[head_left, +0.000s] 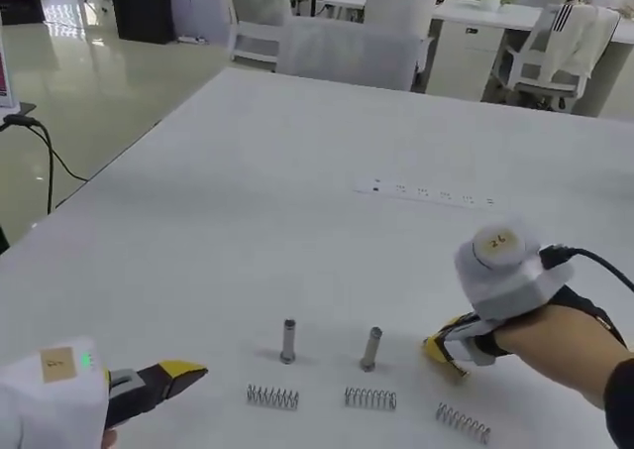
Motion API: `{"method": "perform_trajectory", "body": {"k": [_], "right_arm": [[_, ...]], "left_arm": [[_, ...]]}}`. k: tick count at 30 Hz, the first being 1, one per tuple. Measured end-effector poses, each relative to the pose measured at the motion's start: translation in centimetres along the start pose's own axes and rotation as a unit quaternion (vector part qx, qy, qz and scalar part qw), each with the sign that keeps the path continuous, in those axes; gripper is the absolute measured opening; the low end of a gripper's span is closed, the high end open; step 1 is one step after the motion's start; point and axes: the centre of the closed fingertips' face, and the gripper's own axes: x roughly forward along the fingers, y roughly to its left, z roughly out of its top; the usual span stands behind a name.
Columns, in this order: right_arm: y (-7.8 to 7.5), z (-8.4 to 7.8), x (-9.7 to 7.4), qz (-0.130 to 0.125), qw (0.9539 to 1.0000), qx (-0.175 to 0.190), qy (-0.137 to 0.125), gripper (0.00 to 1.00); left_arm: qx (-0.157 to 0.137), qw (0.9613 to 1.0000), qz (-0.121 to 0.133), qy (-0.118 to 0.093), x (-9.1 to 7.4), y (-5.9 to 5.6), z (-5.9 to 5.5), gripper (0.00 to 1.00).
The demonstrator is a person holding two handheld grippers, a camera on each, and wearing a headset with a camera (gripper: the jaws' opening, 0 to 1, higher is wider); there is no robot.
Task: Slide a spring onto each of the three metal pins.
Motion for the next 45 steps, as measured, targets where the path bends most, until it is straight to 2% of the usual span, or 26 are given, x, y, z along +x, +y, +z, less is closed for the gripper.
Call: {"method": "perform_trajectory", "body": {"k": [7, 12, 22, 29, 37, 45], "right_arm": [[0.2, -0.1, -0.3, -0.008, 1.0000, 0.000, 0.005, 0.06], [0.1, -0.2, -0.5, -0.010, 0.9998, 0.016, 0.003, 0.05], [0.5, 0.6, -3.2, -0.009, 0.9989, 0.032, -0.033, 0.05], [1.1, 0.3, -4.4, -0.013, 0.9984, 0.028, -0.048, 0.05], [1.2, 0.2, -5.2, -0.017, 0.9974, 0.030, -0.063, 0.05], [1.2, 0.0, -5.4, -0.015, 0.9969, 0.036, -0.068, 0.05]], "left_arm": [[0.002, 1.0000, -0.003, 0.002, 0.0, -0.1, 0.0, 0.77], [0.004, 1.0000, -0.003, 0.002, 0.0, -0.1, 0.1, 0.77], [0.007, 1.0000, -0.004, 0.001, -0.1, -0.2, 0.3, 0.77], [0.010, 0.9999, -0.004, 0.000, -0.2, -0.2, 0.3, 0.77], [0.014, 0.9999, -0.003, -0.001, -0.3, -0.3, 0.5, 0.77], [0.016, 0.9999, -0.002, 0.000, -0.4, -0.4, 0.6, 0.77]]}}
